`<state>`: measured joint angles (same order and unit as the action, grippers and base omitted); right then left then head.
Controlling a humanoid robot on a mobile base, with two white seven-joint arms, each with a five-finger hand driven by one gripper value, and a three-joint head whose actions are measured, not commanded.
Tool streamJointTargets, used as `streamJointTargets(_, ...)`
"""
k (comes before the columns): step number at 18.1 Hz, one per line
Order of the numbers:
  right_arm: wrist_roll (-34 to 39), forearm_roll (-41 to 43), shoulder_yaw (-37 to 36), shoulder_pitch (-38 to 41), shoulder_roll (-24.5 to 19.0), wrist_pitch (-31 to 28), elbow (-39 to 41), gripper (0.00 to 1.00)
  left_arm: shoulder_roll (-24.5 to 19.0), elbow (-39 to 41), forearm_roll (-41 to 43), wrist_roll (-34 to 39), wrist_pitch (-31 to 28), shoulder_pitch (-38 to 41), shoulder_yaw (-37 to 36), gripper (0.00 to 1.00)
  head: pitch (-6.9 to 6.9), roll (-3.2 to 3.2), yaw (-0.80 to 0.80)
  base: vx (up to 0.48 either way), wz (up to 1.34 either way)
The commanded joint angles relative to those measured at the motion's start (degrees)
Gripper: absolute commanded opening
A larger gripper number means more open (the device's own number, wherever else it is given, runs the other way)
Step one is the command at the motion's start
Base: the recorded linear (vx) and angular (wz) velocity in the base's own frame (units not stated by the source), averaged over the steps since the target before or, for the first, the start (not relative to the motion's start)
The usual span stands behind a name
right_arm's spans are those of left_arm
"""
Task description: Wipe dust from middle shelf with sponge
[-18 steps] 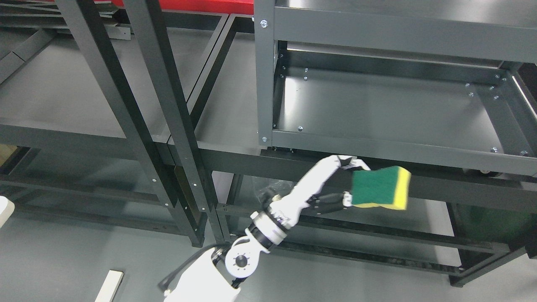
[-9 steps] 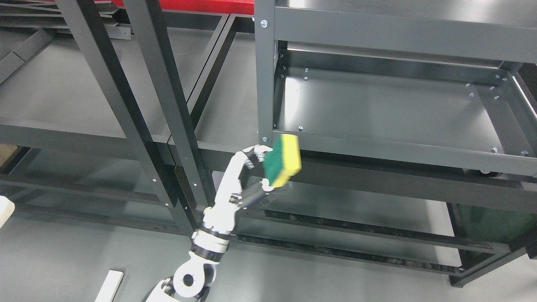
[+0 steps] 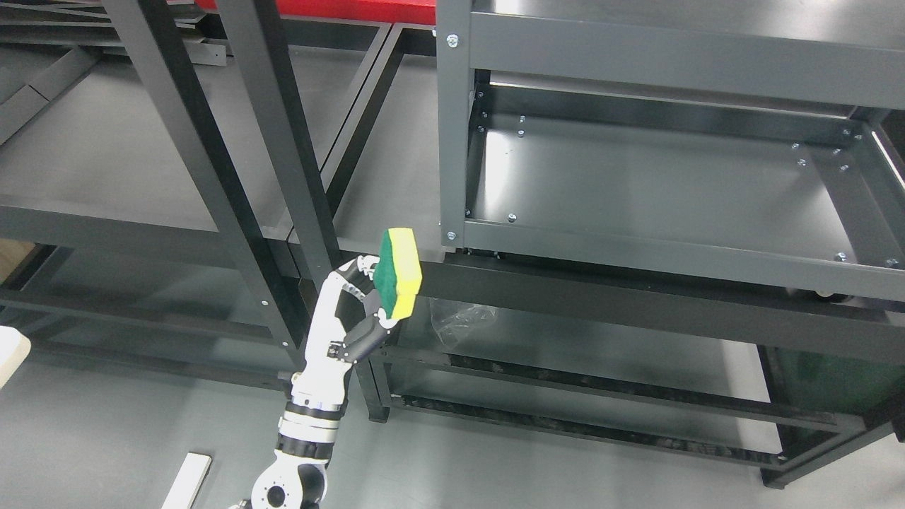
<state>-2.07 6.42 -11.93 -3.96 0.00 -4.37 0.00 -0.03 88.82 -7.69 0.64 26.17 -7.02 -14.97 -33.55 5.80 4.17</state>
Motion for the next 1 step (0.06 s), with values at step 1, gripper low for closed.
streamJointTargets(1, 0.0, 0.0, 0.0, 0.0, 1.0, 0.0, 1.0, 1.00, -1.0, 1.2, -0.4, 0.0, 0.0, 0.9, 3.5, 0.00, 0.00, 0.00, 0.00, 0.009, 0.05)
